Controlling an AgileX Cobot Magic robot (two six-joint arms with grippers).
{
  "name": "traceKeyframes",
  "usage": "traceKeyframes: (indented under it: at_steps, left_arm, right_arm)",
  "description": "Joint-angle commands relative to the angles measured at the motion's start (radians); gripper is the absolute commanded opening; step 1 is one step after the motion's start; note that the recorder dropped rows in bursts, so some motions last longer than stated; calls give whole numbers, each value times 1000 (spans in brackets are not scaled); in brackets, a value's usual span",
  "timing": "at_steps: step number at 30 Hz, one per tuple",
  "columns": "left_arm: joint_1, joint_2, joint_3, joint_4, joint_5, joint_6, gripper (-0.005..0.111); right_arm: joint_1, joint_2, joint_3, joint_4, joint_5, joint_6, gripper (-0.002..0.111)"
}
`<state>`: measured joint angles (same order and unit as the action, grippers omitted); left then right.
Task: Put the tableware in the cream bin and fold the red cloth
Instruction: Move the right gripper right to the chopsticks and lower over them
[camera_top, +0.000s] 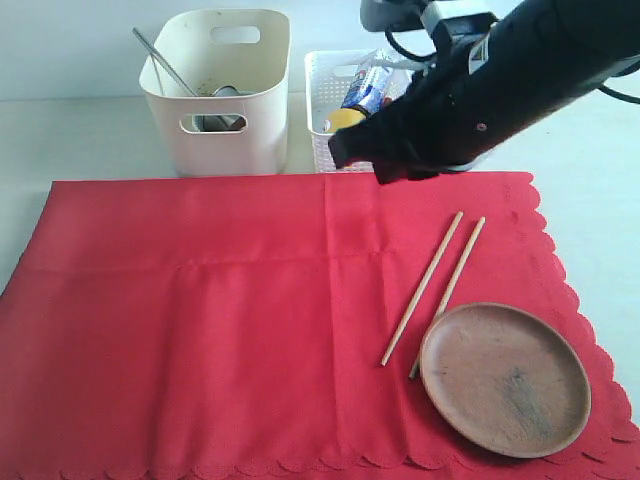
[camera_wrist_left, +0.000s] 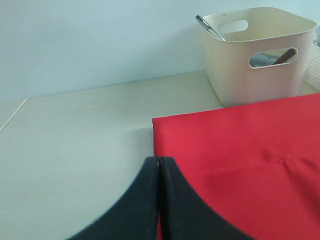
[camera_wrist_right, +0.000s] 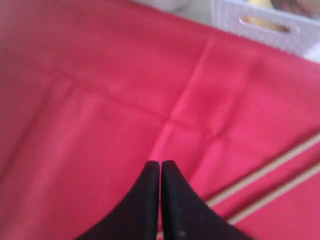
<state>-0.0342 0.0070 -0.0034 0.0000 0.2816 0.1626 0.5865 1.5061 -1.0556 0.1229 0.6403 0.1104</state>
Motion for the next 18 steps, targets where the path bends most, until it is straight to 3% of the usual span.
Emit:
traceKeyframes:
  at_steps: [1, 6, 11, 18]
  left_arm:
    - [2, -7, 3, 0, -7, -6, 0]
    - [2, -7, 3, 0, -7, -6, 0]
    - [2, -7, 3, 0, -7, -6, 0]
    - [2, -7, 3, 0, -7, -6, 0]
  right_arm:
    - [-5, 31, 4, -218, 156, 266, 17]
    - [-5, 112, 4, -352, 193, 472, 37]
    - [-5, 216, 4, -366, 125, 492, 50]
    - [-5, 334, 4, -574, 84, 822, 64]
